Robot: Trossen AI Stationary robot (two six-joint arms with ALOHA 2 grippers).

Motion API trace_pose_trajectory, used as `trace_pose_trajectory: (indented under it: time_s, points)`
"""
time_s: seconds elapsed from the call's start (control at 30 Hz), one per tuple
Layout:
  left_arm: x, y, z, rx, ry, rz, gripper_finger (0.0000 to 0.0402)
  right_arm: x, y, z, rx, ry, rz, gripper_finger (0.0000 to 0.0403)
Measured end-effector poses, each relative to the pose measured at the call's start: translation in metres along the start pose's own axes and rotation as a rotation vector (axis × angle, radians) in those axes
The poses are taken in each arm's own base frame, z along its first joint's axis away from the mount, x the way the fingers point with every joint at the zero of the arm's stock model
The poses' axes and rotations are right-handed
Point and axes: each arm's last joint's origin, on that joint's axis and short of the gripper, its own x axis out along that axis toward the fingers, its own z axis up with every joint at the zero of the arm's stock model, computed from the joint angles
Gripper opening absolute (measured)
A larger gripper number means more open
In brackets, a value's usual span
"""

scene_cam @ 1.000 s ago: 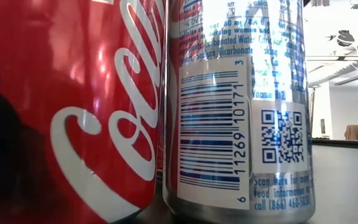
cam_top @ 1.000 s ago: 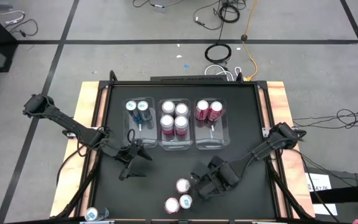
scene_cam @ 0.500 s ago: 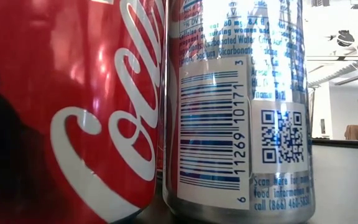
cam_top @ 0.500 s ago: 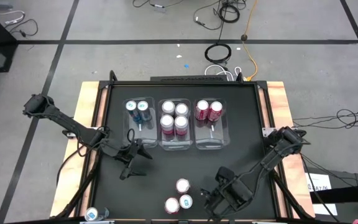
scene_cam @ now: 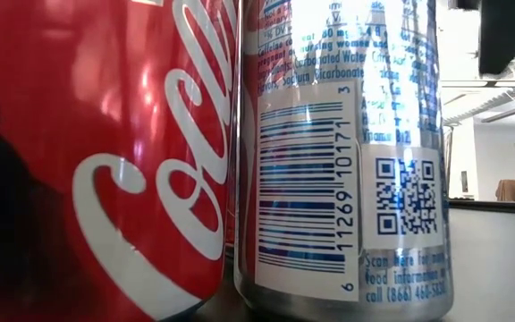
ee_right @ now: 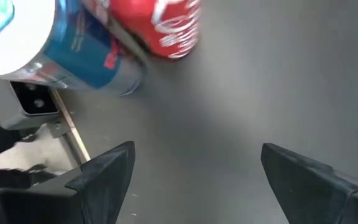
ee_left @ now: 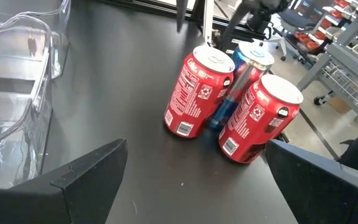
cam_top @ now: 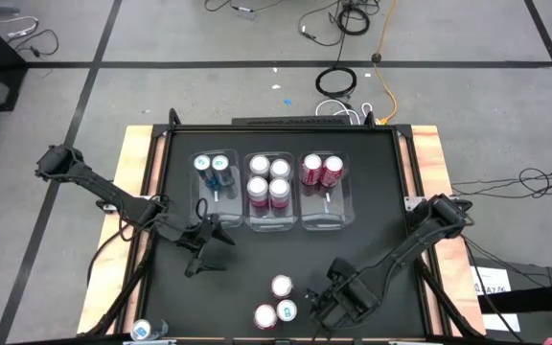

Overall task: Sort soda cans
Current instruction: Put the red-white soda can into the right transparent bin

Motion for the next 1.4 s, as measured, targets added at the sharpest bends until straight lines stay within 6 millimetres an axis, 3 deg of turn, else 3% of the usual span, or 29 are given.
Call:
trace_pose_trajectory:
  time_s: [0.13, 0.37, 0.6, 0.83, 1.4]
  points:
    - [0.000, 0.000, 0.000, 0.000, 0.000, 0.000, 0.0390, 0.017, -0.002, -0.003, 0.012, 0.012, 0.034, 0.0341]
    - [0.000, 0.000, 0.000, 0.001, 0.001, 0.000, 0.0390, 0.029, -0.002, -0.002, -0.056, -0.046, 0.073, 0.0341]
    - [0.000, 0.000, 0.000, 0.001, 0.001, 0.001, 0.0390, 0.043, -0.016, 0.015, -0.068, -0.071, 0.031, 0.0341]
    - [0.000, 0.000, 0.000, 0.001, 0.001, 0.001, 0.0390, 0.062, -0.023, 0.026, -0.115, -0.130, 0.094, 0.0341]
    - [0.000, 0.000, 0.000, 0.001, 0.001, 0.001, 0.0390, 0.069, -0.025, 0.052, -0.253, -0.252, 0.186, 0.0341]
